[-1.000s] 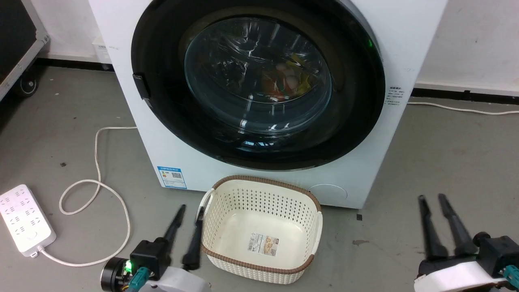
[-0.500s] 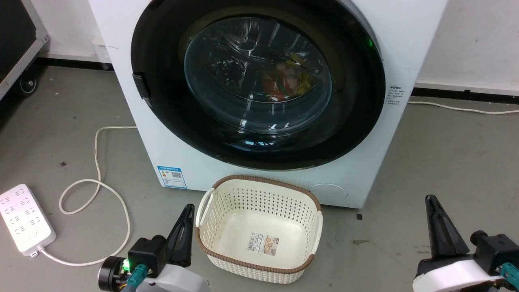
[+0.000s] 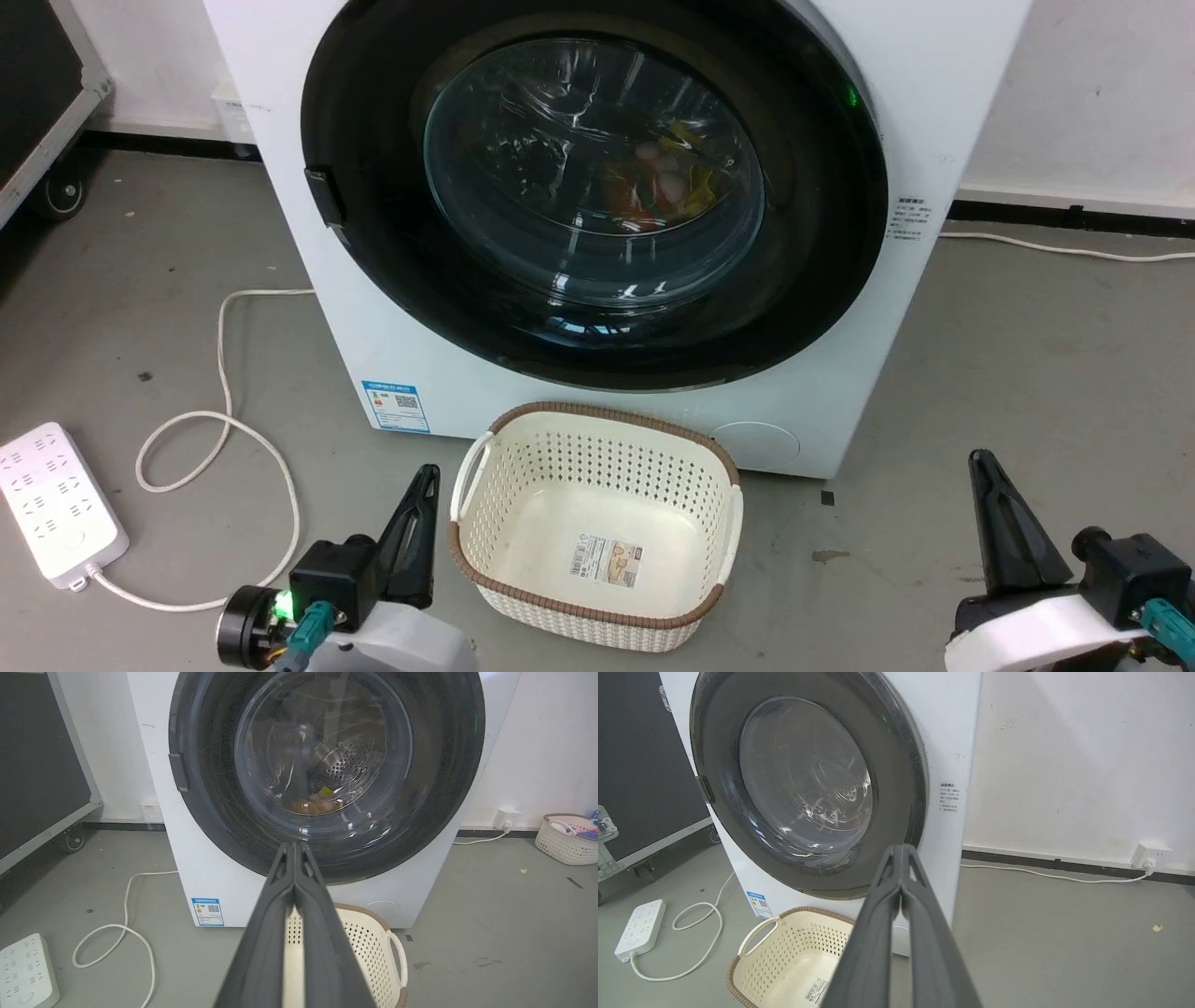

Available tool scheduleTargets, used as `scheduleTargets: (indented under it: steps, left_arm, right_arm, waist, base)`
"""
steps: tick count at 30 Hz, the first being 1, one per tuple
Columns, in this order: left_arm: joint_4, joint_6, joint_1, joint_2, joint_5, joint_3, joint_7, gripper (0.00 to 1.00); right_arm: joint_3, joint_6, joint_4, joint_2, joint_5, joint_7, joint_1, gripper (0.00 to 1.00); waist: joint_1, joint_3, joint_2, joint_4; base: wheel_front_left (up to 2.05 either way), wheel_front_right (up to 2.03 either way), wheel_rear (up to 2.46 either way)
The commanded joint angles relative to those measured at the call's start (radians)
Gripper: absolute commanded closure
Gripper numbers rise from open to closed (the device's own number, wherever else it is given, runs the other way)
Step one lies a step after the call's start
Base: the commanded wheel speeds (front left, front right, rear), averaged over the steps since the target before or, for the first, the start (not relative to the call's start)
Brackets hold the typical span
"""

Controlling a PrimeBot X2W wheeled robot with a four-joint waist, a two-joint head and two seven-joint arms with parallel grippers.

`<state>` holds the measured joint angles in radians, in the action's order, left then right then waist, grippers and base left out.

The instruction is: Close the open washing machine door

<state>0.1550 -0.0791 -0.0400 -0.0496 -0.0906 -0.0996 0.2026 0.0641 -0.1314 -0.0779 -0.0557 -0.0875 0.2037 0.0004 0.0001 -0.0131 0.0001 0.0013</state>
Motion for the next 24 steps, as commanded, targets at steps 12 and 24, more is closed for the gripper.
scheduleTargets:
  steps: [12,24]
  left_arm:
    - [-0.024,0.016,0.013,0.000,0.017,0.016,-0.027,1.00]
    - [-0.043,0.025,0.016,0.000,0.027,0.028,-0.052,1.00]
  right_arm:
    - [-0.009,0.000,0.016,0.002,0.015,-0.028,0.000,1.00]
    - [-0.017,0.000,0.025,0.002,0.025,-0.052,0.000,1.00]
  waist:
    - [-0.0001,0.002,-0.0001,0.000]
    - [-0.0001,0.003,-0.0001,0.000]
  base:
    - [0.00,0.00,0.00]
    - [0.00,0.00,0.00]
